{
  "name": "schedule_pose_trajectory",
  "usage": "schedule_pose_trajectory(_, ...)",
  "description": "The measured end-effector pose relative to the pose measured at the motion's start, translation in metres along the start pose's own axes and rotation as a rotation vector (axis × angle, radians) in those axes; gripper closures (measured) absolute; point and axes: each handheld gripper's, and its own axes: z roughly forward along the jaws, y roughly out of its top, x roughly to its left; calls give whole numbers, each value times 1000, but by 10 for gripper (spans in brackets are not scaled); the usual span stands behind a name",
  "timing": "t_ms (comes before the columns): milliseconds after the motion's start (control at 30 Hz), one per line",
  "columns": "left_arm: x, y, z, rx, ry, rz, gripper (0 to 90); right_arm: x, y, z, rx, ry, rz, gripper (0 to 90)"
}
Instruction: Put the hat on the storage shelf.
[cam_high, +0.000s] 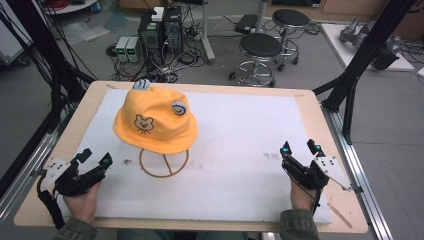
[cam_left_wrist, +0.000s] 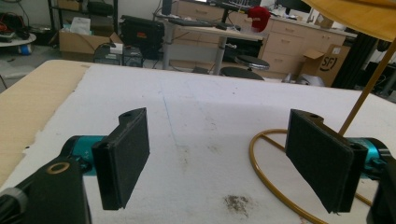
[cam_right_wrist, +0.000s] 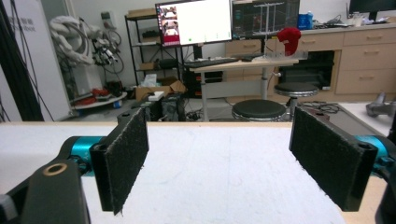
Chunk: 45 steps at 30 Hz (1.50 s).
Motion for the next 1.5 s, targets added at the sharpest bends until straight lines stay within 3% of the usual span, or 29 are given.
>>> schedule_pose_trajectory(167, 0, 0, 0, 2, 0, 0, 223, 6, -5, 5, 84, 14, -47, 164)
schedule_pose_trajectory(333, 0, 0, 0, 3, 0, -1, 223, 15, -9, 9, 117, 40, -118, 163)
schedule_pose_trajectory(500, 1, 0, 0, 1, 1, -9, 223, 16, -9, 8, 119, 47, -111, 163)
schedule_pose_trajectory(700, 0, 0, 1, 4, -1, -6, 223, 14, -8, 6, 118, 46, -61, 159)
schedule_pose_trajectory(1500, 1, 0, 1, 3, 1, -14, 223, 13, -8, 5, 113, 51, -52, 160)
